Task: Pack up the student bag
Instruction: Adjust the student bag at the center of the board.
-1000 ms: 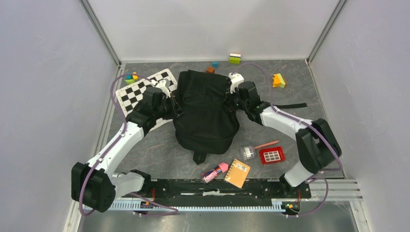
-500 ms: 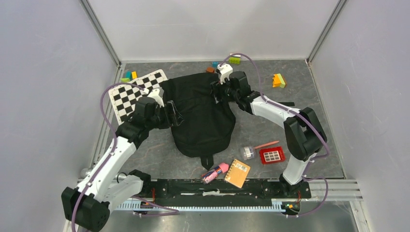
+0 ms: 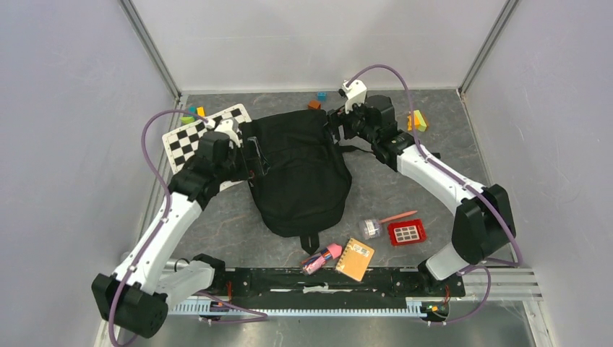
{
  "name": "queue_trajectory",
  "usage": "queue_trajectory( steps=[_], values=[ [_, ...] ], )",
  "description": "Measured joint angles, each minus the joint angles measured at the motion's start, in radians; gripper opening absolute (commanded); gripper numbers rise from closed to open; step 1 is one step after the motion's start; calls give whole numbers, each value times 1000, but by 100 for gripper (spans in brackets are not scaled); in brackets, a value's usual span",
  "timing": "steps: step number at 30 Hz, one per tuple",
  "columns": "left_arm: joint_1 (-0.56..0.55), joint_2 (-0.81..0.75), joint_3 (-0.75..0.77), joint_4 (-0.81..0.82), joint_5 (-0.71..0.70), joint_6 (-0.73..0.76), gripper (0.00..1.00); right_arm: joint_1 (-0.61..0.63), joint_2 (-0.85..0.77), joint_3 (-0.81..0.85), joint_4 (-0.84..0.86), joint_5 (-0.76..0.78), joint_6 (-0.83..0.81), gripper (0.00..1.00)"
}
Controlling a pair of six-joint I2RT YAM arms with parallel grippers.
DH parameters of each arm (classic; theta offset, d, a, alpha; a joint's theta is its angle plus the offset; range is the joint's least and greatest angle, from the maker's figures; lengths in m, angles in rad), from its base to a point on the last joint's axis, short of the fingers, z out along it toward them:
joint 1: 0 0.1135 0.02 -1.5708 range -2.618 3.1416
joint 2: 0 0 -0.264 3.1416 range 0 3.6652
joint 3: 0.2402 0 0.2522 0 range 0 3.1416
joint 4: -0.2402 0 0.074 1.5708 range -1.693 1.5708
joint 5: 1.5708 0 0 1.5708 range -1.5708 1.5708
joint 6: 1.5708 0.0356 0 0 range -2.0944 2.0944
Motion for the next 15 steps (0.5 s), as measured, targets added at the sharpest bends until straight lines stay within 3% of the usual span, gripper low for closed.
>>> queue_trajectory(
  steps=[15],
  values=[
    [35,331,282,100,138,80,100,13,93,0,-26,-104,177,69]
  ],
)
